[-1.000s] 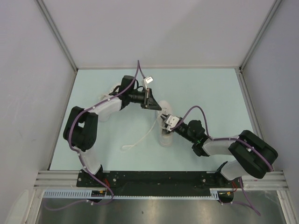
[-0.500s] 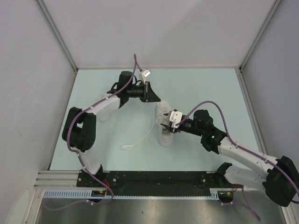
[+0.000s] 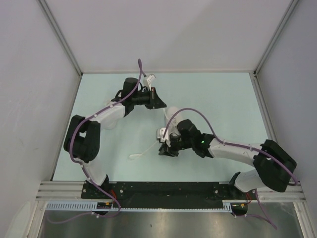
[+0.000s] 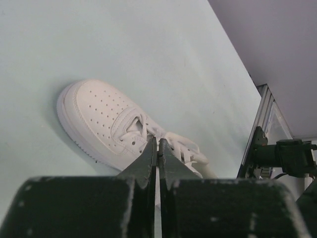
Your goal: Tie the shoes
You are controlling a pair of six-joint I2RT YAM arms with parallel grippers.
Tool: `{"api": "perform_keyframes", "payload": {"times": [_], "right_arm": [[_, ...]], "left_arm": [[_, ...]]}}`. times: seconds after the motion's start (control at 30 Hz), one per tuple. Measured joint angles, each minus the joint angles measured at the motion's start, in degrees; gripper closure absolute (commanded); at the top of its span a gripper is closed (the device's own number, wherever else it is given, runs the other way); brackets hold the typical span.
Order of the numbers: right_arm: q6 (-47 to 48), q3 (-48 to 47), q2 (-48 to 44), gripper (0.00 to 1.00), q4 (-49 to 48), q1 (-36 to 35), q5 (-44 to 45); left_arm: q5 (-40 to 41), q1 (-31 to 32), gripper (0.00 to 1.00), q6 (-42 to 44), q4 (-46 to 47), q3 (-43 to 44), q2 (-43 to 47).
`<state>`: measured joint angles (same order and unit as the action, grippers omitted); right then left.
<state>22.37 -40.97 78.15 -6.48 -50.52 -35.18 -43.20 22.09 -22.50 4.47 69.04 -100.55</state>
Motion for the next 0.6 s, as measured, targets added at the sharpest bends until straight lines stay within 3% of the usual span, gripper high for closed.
{"api": "perform_keyframes", "payload": {"times": [0.3,0.6], "right_arm": [[-0.83,-2.12,13.94,0.81,-12.66,-10.36,6.56],[0.33,-9.81,26.01,0.67,-21.55,-13.86,7.74]], "left_arm": [[-0.48,0.00,1.00,0.07,0.59,-3.26,-0.28],[-1.77,-0.26,1.00,0.04,0.87,-3.48,-2.21]]}}
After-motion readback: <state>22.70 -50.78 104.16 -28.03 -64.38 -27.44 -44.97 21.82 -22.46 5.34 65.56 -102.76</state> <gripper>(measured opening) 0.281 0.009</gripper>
